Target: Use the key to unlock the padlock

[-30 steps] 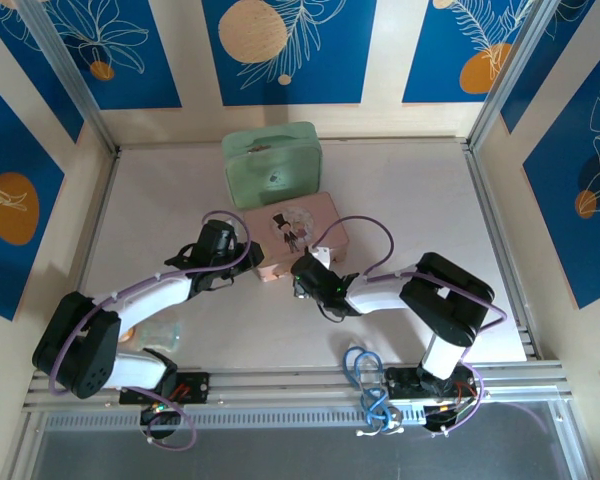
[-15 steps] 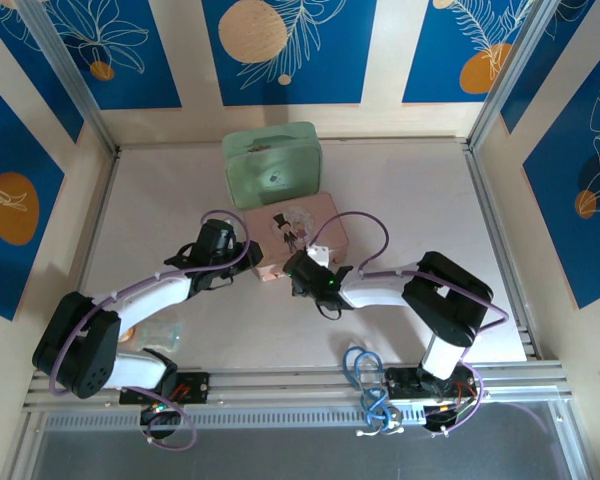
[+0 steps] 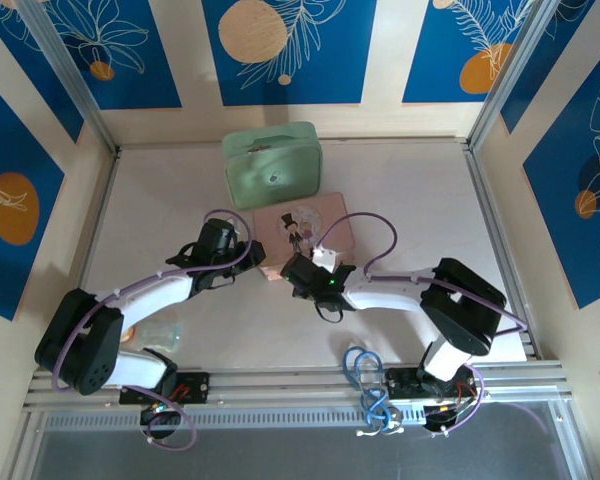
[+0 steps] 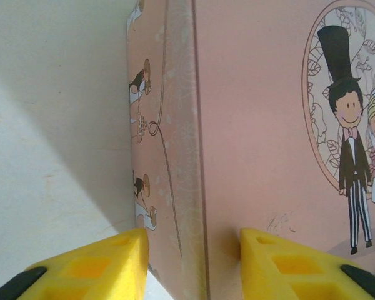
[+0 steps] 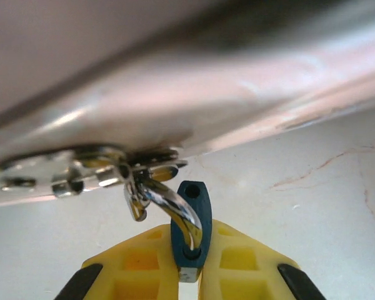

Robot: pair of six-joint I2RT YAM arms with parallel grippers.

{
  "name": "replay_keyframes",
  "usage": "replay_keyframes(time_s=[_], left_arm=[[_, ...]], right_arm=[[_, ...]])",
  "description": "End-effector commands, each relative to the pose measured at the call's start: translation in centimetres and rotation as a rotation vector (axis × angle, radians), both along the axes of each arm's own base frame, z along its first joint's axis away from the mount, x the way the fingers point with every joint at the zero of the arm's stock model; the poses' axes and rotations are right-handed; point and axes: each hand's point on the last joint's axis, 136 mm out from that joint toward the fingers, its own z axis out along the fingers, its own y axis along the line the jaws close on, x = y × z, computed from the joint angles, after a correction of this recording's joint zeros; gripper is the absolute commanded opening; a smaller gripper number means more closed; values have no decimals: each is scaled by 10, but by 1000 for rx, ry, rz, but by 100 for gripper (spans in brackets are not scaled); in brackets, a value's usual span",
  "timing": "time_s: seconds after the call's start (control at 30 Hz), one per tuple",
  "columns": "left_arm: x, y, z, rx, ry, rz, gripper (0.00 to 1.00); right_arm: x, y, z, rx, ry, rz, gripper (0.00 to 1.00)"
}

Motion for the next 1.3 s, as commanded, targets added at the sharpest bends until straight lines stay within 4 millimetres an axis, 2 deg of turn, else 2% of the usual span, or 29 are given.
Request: replay_keyframes(time_s=[0.0, 0.13, 0.2, 0.3, 0.43, 0.7, 0.73, 0.77, 0.87, 0.97, 1.07, 1.17, 1.2, 1.27], left_arm=[[-16, 23, -37, 122, 114, 24, 39], [-19, 25, -37, 128, 115, 18, 38], [-20, 26, -36, 131, 111, 16, 38], [-21, 27, -28, 125, 91, 12, 38], [-21, 27, -13, 102, 45, 8, 40], [-32, 27, 7, 59, 13, 1, 42], [-33, 27, 7, 57, 15, 0, 42], [-35, 28, 8, 55, 15, 2, 42], [-39, 28, 12, 34, 16, 3, 42], [-43, 29, 17, 26, 12, 4, 43], [-43, 30, 23, 24, 0, 7, 43], [-44, 27, 27, 11, -4, 2, 43], [-43, 26, 28, 6, -5, 0, 43], [-42, 21, 30, -6, -5, -5, 43]], right_arm=[[12, -28, 15, 26, -40, -192, 0], [19, -33, 20, 16, -27, -256, 0], [20, -28, 21, 27, -22, -247, 0], [12, -26, 18, 41, 32, -250, 0], [-4, -25, 6, 13, 134, -234, 0], [-25, -31, -25, -184, 277, -169, 0], [-25, -28, -26, -207, 281, -146, 1], [-25, -25, -26, -228, 275, -114, 11], [-21, -17, -8, -254, 187, -19, 42], [-15, -3, 19, -163, 64, 134, 65], [-10, 5, 43, -53, -47, 298, 66], [-5, -3, 54, 28, -116, 389, 65], [-2, -12, 52, 46, -120, 378, 62], [4, -26, 47, 142, -137, 367, 47]])
